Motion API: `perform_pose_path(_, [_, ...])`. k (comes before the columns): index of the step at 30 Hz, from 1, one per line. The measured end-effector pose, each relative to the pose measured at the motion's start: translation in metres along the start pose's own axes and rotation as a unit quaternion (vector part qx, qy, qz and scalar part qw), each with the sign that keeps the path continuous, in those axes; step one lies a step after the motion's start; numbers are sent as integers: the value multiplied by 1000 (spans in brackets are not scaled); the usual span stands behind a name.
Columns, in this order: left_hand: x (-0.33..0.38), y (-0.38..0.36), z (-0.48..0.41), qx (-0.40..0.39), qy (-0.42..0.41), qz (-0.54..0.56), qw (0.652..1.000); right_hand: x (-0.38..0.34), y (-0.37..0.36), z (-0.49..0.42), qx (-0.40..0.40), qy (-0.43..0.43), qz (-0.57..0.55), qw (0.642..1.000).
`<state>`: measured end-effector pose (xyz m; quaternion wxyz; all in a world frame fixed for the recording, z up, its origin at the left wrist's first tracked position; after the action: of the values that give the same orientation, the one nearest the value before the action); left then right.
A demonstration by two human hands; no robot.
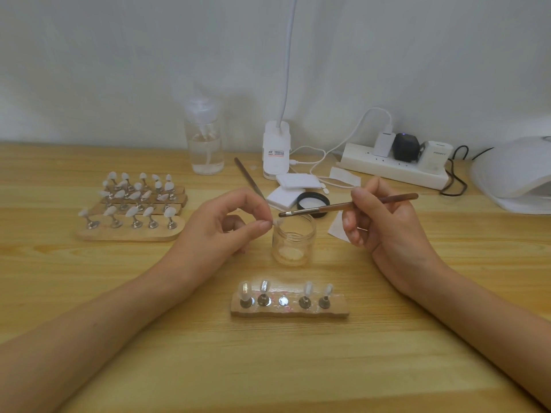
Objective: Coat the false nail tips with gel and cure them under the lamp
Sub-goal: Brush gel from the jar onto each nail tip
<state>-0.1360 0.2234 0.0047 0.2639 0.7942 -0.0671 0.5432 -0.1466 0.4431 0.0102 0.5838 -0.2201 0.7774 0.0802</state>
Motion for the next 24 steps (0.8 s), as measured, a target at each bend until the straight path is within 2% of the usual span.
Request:
perform_pose_path(8, [1, -1, 0, 0, -4, 13, 1000, 1, 1, 0, 10, -8, 8, 1000])
perform_pose_path(13, [0, -1, -1, 0, -2, 8, 1000, -1, -2, 0, -11, 4, 1, 1000])
perform_pose_path(18, [-1, -1, 0, -3, -3, 8, 1000, 2, 2, 0, 11, -11, 9, 1000])
perform_pose_path(24, [-1, -1, -1, -5, -2, 11, 1000, -1, -2, 0, -17, 6, 3, 1000])
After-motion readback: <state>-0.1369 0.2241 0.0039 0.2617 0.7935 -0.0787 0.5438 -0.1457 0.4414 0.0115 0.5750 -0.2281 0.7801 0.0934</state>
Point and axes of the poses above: each hand's wrist, its own z-axis away from the middle knuckle, its own y-axis out of the back of the hand, x = y × z, the point moved 5 cm from there along -z, towards the middle knuckle, and after that the axes turned 14 degrees about -x, right-handed, at the moved point
